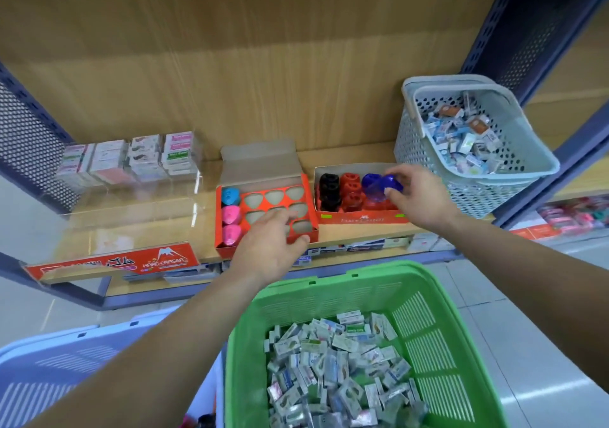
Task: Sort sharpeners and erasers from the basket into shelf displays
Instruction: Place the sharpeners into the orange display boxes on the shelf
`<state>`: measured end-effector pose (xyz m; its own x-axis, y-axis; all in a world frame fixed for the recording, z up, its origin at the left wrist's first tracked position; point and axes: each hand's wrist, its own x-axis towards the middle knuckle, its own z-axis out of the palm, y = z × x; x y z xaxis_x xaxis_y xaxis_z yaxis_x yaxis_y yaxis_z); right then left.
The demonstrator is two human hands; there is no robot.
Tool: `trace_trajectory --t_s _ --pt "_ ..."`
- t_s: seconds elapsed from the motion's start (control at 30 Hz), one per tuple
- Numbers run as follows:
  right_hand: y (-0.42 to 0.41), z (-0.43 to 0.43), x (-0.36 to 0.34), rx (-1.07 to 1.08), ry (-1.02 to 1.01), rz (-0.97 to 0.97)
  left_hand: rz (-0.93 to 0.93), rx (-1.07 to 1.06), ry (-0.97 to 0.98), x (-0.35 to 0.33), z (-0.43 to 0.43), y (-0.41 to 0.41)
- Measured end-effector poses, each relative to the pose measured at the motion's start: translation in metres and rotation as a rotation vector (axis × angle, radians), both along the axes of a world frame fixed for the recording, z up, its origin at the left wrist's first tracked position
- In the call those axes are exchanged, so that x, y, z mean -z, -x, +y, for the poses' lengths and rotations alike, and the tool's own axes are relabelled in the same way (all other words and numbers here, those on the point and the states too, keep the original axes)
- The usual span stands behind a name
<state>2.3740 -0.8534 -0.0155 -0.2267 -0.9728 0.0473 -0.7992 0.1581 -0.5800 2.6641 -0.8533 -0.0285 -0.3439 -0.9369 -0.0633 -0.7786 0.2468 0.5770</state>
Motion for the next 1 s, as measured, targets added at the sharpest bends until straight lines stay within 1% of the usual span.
trace_trajectory --t_s 0.1,0.23,0.4,0.57,0.67,0.77,0.87,0.93,1.0 --pt "0.007 -0.014 0.010 0.046 -0.022 0.046 -0.079 -0.027 0.039 0.020 -0.025 0.028" --pt "0.007 -0.027 0.030 0.031 -0.029 0.062 -0.123 0.113 0.163 0.049 -0.039 0.049" --pt "0.007 -0.033 0.045 -0.041 -0.041 0.159 -0.051 0.116 0.151 0.072 -0.039 0.049" --pt "0.002 -0.030 0.049 -0.043 -0.086 0.166 -0.048 0.140 0.151 0.075 -0.037 0.046" --pt "-0.007 -0.024 0.037 -0.036 -0.152 0.227 -0.003 0.171 0.087 0.068 -0.041 0.045" --pt "-0.026 -0.014 0.006 -0.045 -0.125 0.314 -0.010 0.177 0.065 0.047 -0.040 0.033" --pt "-0.067 0.001 -0.031 -0.151 -0.103 0.284 -0.011 0.144 0.090 0.013 -0.019 -0.001" --pt "-0.108 0.013 -0.048 -0.305 -0.130 0.229 -0.051 0.102 0.080 -0.005 0.006 -0.042" --pt "-0.160 0.031 -0.055 -0.468 -0.172 0.213 -0.100 0.045 0.038 -0.012 0.033 -0.099"
